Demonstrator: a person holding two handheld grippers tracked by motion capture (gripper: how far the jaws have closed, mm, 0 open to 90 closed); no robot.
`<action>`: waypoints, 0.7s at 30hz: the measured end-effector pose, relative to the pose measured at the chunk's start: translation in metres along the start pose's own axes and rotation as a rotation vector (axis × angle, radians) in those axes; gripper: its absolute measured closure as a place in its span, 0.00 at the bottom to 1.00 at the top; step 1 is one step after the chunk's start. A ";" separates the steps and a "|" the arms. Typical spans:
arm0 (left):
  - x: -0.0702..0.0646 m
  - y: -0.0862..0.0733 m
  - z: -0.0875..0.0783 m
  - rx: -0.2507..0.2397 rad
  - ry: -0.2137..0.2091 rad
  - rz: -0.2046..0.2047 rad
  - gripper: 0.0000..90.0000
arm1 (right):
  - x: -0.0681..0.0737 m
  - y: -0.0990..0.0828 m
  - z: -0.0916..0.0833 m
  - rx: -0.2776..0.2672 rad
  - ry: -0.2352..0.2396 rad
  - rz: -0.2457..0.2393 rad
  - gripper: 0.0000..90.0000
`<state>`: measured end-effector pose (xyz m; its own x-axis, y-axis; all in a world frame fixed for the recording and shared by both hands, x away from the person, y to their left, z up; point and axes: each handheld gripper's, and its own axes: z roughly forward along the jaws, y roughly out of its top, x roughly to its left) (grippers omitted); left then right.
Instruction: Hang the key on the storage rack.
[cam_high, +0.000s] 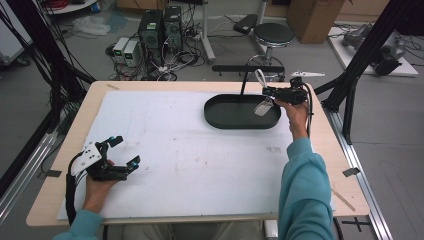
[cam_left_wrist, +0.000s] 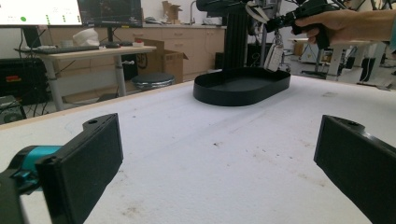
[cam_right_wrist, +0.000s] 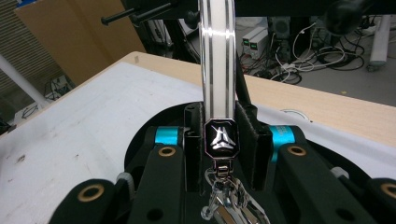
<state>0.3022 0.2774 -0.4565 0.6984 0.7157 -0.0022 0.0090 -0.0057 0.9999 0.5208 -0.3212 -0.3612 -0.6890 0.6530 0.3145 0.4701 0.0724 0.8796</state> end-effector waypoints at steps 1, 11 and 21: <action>0.000 0.000 0.000 0.001 0.000 0.000 0.02 | 0.000 0.000 0.000 0.000 0.000 0.000 0.83; 0.000 0.000 0.000 -0.002 -0.002 0.004 0.02 | -0.002 -0.004 0.010 0.014 -0.017 -0.001 0.82; 0.000 0.000 0.000 -0.002 -0.002 0.002 0.02 | 0.003 -0.003 0.018 0.031 -0.086 -0.045 0.81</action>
<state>0.3022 0.2778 -0.4566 0.7000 0.7141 0.0002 0.0057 -0.0059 1.0000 0.5275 -0.3060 -0.3700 -0.6603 0.7108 0.2423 0.4581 0.1256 0.8800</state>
